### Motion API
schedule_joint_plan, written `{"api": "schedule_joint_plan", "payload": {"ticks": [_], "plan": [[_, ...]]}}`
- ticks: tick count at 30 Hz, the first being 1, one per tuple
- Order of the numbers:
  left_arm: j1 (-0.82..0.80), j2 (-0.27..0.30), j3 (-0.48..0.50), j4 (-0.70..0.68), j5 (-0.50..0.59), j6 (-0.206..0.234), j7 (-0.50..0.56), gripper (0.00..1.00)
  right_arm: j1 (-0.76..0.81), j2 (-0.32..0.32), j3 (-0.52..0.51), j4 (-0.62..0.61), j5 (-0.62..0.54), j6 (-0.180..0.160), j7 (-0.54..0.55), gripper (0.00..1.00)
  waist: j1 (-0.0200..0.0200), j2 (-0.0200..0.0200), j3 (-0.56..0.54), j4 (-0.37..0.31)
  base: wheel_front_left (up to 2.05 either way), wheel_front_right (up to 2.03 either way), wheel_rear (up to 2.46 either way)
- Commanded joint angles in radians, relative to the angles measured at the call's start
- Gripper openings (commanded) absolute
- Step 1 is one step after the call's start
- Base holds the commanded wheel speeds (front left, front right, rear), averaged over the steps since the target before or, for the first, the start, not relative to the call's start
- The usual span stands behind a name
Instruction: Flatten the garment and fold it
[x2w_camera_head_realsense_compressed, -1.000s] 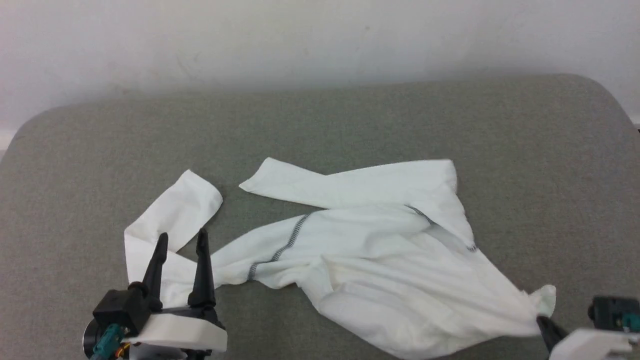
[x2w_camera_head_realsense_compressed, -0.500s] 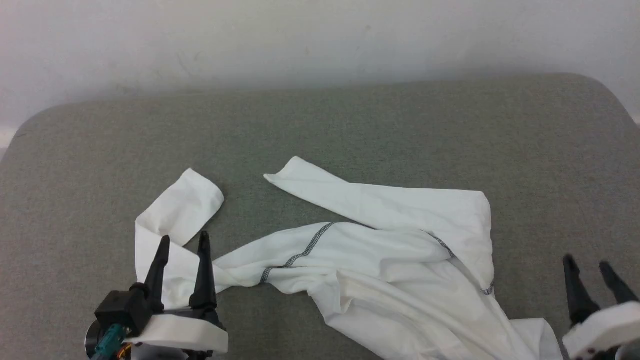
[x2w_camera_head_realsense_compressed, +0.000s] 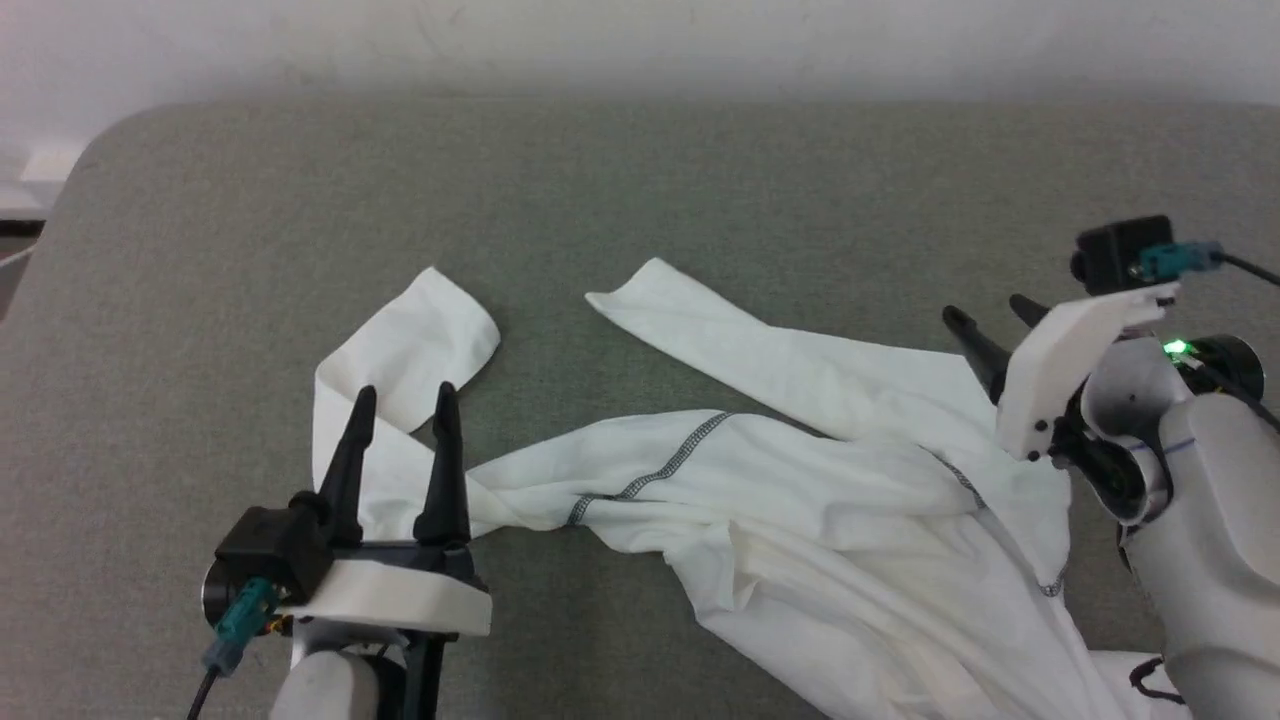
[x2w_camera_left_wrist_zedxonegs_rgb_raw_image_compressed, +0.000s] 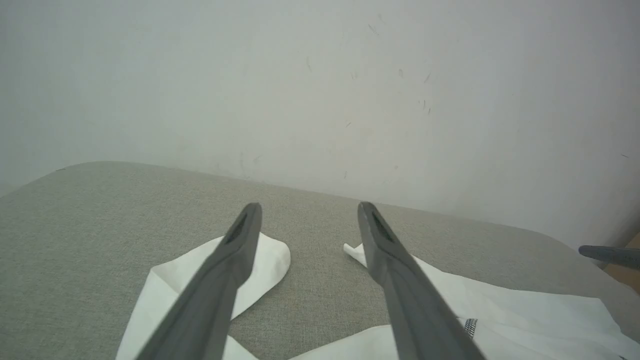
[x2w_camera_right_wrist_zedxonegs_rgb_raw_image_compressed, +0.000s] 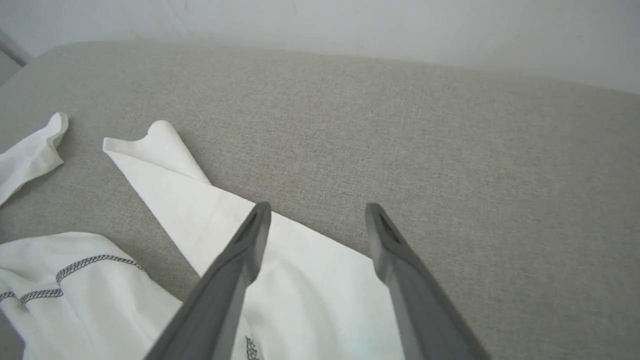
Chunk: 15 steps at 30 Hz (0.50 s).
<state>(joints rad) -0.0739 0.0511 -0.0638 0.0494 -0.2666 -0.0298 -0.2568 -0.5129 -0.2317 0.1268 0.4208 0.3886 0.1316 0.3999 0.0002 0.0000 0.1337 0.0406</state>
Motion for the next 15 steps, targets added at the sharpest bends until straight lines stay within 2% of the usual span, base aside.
{"api": "schedule_joint_plan", "payload": {"ticks": [1, 6, 12, 13, 14, 15], "plan": [[-0.022, -0.001, -0.01, -0.001, -0.01, 0.004, -0.005, 1.0, -0.042, -0.019, 0.034, 0.049, 0.017, -0.001, 0.034, 1.0, -0.0002, 0.0, 0.061, 0.065, 0.0, 0.0, 0.0], [-0.065, -0.001, -0.05, -0.004, -0.03, 0.011, -0.005, 1.0, -0.159, -0.088, 0.188, 0.211, 0.062, -0.001, 0.15, 1.0, -0.0002, 0.0, 0.107, 0.116, 0.0, 0.0, 0.0], [-0.083, -0.001, -0.071, -0.011, -0.042, 0.025, -0.005, 1.0, -0.194, -0.11, 0.321, 0.347, 0.176, -0.001, 0.305, 0.99, -0.0002, 0.0, 0.134, 0.126, 0.0, 0.0, 0.0], [-0.082, -0.001, -0.07, -0.009, -0.041, 0.026, -0.005, 1.0, -0.194, -0.111, 0.335, 0.362, 0.197, -0.001, 0.333, 0.43, -0.0002, 0.0, 0.134, 0.123, 0.0, 0.0, 0.0], [-0.081, -0.001, -0.068, -0.009, -0.04, 0.028, -0.005, 1.0, -0.196, -0.111, 0.347, 0.369, 0.215, -0.001, 0.349, 0.0, -0.0002, 0.0, 0.133, 0.118, 0.0, 0.0, 0.0], [-0.08, -0.001, -0.067, -0.007, -0.037, 0.027, -0.005, 1.0, -0.201, -0.113, 0.36, 0.366, 0.227, -0.001, 0.343, 0.0, -0.0002, 0.0, 0.133, 0.113, 0.0, 0.0, 0.0]]}}
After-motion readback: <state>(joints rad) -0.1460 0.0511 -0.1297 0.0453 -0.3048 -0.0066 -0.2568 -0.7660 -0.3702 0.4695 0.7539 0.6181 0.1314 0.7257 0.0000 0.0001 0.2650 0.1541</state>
